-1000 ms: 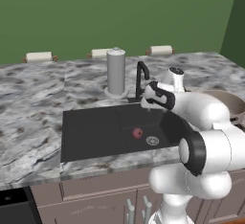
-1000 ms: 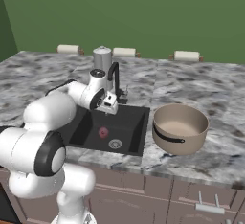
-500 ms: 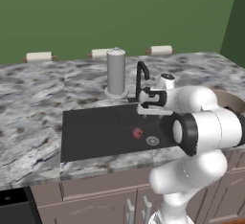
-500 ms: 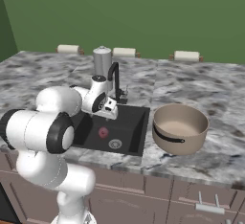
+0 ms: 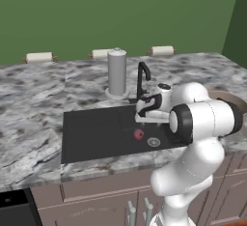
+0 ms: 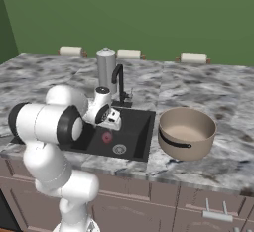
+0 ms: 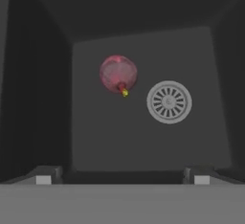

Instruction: Dump the onion from the pot into the sink. Then turn on the water and wash the onion. Then turn off the water and put the onion back in the pot.

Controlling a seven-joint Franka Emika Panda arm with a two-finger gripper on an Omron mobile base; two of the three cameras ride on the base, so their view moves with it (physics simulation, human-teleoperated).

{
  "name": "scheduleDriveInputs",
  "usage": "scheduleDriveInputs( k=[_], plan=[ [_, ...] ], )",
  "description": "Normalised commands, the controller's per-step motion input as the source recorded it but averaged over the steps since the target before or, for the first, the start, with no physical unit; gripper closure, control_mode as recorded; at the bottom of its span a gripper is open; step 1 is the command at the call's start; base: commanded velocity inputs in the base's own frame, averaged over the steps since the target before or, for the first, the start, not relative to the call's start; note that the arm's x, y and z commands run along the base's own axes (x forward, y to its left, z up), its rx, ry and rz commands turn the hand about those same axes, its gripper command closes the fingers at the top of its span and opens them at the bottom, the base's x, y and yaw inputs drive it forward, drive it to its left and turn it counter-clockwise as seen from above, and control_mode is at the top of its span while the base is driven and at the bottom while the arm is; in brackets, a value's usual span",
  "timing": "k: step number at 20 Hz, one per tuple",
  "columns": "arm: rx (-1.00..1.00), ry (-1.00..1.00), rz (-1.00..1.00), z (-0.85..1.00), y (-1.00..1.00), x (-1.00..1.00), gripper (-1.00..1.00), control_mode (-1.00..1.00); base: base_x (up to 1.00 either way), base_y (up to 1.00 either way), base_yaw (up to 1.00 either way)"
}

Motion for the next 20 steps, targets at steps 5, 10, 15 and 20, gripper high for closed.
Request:
scheduleDriveInputs(
  k=[5,10,15,20],
  plan=[
    [0.0,0.0,0.0,-0.38,0.1,0.2,-1.0,-1.0,0.0,0.0,0.0],
    [0.0,0.0,0.0,-0.3,0.05,0.18,-1.0,-1.0,0.0,0.0,0.0],
    [0.0,0.0,0.0,-0.24,0.03,0.23,-1.0,-1.0,0.0,0.0,0.0],
    [0.0,-0.02,0.0,-0.22,0.02,0.23,-1.0,-1.0,0.0,0.0,0.0]
  ],
)
